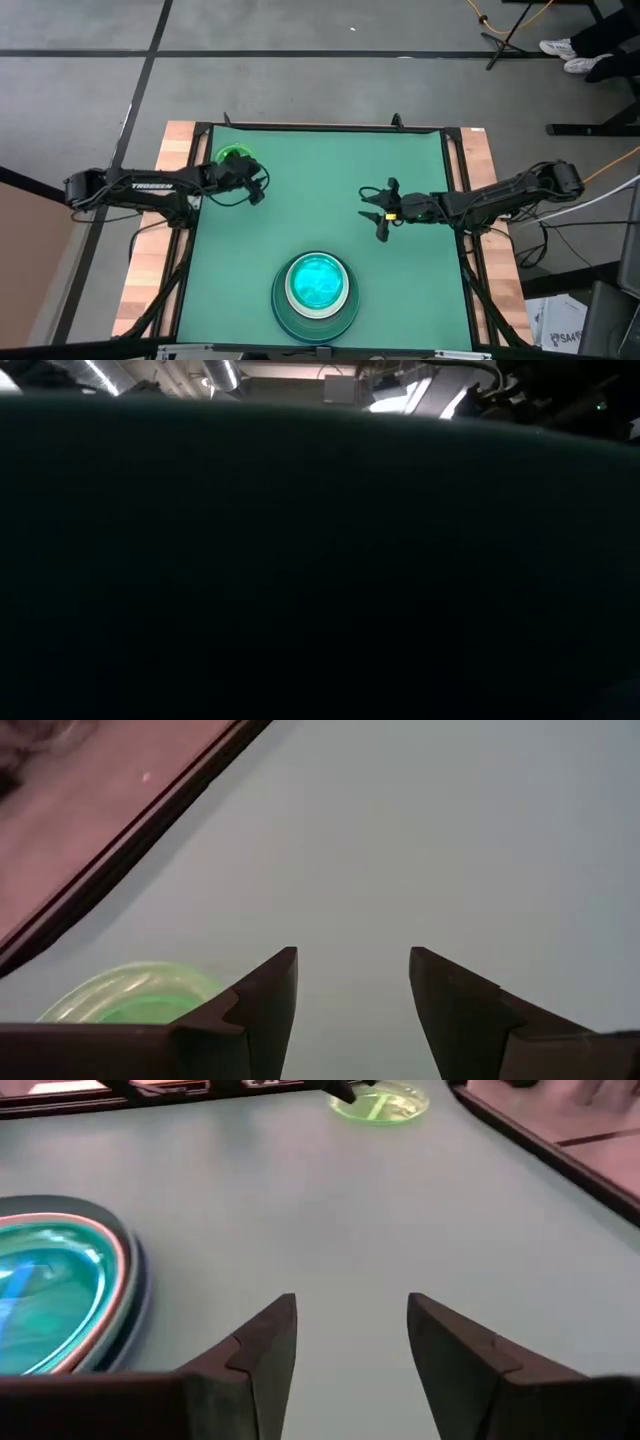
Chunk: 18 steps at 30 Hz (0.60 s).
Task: Stack plastic plates
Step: Stack the green plate on top of the light blue plate
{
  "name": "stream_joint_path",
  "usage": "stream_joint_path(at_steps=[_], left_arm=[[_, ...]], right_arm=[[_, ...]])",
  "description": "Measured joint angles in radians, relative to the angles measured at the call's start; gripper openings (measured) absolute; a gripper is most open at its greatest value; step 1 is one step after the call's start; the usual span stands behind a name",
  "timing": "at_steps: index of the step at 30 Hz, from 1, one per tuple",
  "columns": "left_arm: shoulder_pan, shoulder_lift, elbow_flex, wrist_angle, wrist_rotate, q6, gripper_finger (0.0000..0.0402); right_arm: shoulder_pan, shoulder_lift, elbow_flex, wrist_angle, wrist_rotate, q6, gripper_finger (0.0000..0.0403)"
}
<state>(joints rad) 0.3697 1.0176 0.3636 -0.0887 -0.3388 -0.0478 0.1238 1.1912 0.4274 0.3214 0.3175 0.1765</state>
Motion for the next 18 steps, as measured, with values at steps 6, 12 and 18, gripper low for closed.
stream_joint_path(at_steps=[6,12,18], left_arm=[[0.051,0.042,0.088,-0.192,-0.036,-0.063,0.0188],[0.092,0.168,0.099,-0.198,-0.032,-0.100,0.0188],[0.117,0.285,0.099,-0.192,-0.067,-0.123,0.0188]], right_arm=[[0.000,0.003,0.000,0.018,0.042,-0.049,0.0184],[0.000,0.003,0.001,0.014,0.039,-0.051,0.0184],[0.000,0.003,0.001,0.016,0.038,-0.051,0.0184]])
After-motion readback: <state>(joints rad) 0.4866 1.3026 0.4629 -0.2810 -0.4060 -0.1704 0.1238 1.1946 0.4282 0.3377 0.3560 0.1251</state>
